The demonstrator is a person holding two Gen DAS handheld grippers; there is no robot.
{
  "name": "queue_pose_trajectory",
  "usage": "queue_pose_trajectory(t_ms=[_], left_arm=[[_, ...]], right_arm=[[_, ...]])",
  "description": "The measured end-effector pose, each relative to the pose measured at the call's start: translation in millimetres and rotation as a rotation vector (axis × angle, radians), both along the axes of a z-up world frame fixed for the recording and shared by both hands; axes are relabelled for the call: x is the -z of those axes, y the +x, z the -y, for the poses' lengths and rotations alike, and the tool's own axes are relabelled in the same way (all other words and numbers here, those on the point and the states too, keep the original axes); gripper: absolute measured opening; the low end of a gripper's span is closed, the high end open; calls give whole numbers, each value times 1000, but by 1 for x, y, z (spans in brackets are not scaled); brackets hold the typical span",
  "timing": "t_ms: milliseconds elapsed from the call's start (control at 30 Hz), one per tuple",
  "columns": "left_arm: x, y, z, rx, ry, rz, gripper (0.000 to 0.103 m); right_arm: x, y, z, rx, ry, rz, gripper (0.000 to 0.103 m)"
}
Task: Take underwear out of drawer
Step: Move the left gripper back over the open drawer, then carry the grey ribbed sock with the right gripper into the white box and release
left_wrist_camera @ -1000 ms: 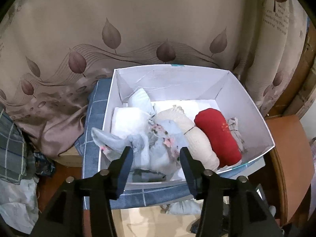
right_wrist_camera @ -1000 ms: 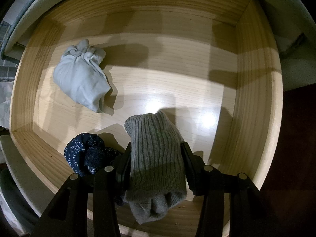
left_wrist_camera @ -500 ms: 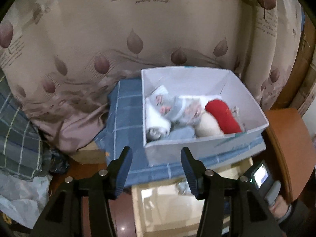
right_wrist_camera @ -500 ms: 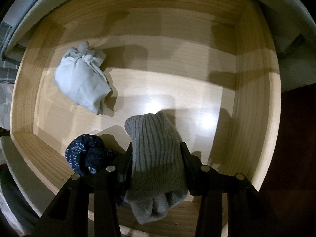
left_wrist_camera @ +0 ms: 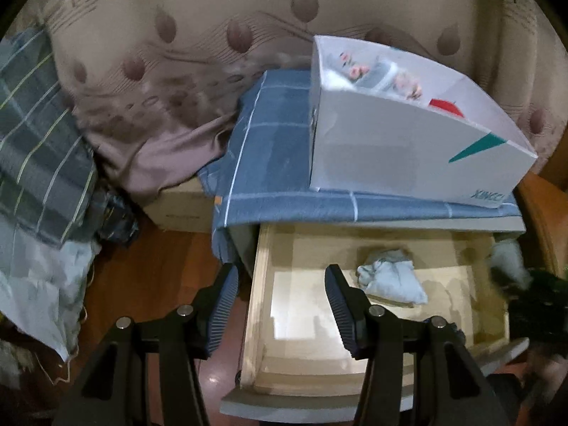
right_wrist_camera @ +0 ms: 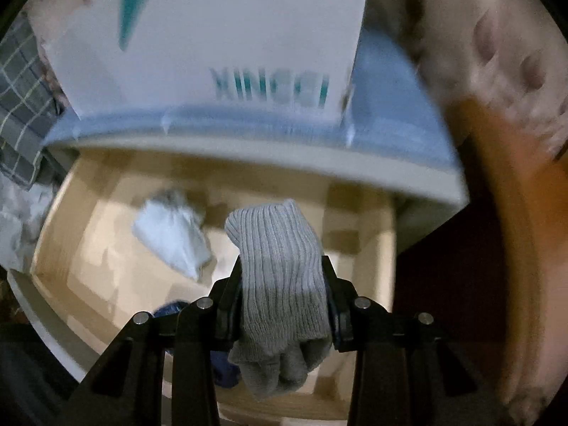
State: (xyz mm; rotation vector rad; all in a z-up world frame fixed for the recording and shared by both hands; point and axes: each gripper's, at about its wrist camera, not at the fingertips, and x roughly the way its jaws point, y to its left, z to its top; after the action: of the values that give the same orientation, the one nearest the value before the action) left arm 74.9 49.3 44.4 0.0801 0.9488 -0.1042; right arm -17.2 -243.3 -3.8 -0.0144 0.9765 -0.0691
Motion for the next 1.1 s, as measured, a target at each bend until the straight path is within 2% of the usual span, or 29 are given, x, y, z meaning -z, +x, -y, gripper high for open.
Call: queue_pose_trajectory(t_ms=[167, 267, 433, 533, 600, 767, 1100], left_arm=[[30, -8, 7, -43, 42, 6, 52], [44, -11, 12, -46, 48, 3, 52], [59, -13, 19, -47, 58, 2, 52], [64, -10, 19, -50, 37, -19, 52], [66, -9, 17, -67, 22, -16, 52], [68, -10, 14, -93, -3, -21, 52], [69, -10, 18, -77, 8, -7, 52]], right_arm=[[-43, -26, -6, 9, 9, 148, 35], [-79, -30, -10, -2, 11, 228, 35], [-140, -11, -8, -28, 16, 320, 35], [-166, 15, -9, -33, 34, 342, 35], [-173, 35, -11, -34, 31, 341, 36], [-180, 91, -9, -23, 52, 266, 36], [-145, 162, -8, 16, 68, 108, 36]])
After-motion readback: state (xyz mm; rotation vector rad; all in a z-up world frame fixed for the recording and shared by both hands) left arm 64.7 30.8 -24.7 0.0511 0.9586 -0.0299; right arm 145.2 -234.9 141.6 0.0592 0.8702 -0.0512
